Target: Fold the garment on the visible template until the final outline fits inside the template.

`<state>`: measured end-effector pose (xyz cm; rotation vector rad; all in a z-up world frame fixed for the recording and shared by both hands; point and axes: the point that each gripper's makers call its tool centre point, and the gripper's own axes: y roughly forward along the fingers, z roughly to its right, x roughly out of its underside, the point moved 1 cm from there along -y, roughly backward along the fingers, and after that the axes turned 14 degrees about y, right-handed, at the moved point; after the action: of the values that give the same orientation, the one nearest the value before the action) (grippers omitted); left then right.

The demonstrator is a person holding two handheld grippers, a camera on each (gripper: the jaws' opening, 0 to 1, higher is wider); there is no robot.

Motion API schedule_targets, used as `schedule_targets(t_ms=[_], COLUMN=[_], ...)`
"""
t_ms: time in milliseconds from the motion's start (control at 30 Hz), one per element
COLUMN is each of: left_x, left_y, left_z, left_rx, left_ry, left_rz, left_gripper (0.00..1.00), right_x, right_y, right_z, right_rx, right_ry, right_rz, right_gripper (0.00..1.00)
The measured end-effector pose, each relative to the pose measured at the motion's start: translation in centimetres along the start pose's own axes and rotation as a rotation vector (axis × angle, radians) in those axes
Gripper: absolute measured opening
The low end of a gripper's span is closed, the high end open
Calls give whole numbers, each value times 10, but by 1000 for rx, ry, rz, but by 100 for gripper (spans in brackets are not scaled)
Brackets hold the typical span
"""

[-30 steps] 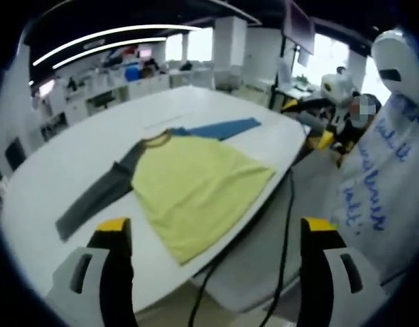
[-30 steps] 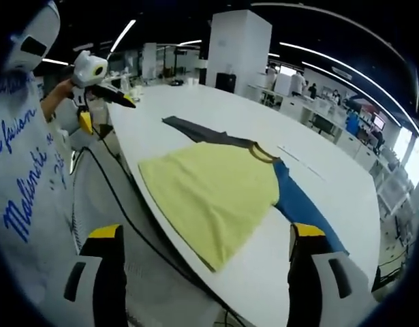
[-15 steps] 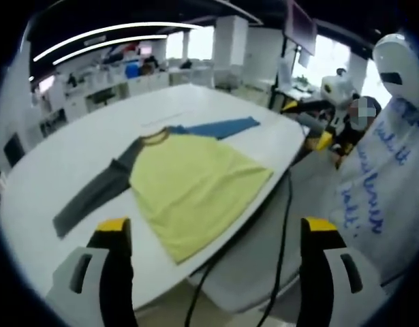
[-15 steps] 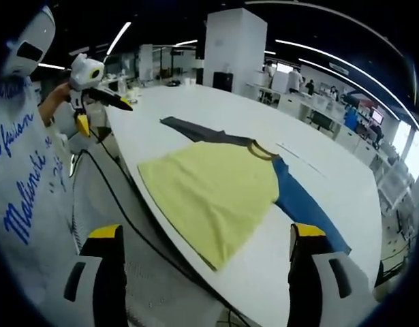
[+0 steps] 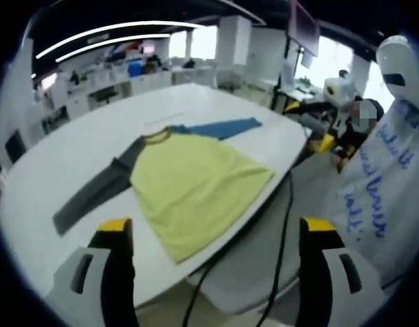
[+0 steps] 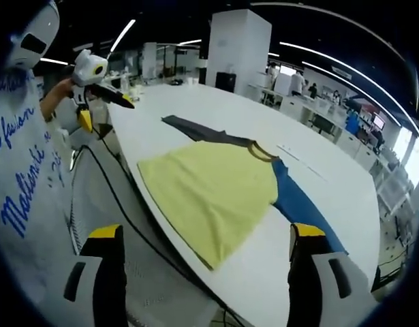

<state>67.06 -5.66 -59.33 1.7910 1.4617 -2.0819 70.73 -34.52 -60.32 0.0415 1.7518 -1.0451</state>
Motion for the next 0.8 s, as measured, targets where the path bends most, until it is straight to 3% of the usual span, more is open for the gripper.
schedule_targets(t_ms=[333, 800], left_x=[1, 1], left_y=[0, 3], left_z=[4, 8], left_rx=[-12, -48], left_ry=[-22, -45], left_rz=[0, -10], left_gripper=[93, 89], right_x=[-7, -8], right_y=[1, 1], right_z=[23, 91], right_rx=[13, 100], right_ry=[-11, 9], right_rz=[22, 67], right_gripper=[91, 74])
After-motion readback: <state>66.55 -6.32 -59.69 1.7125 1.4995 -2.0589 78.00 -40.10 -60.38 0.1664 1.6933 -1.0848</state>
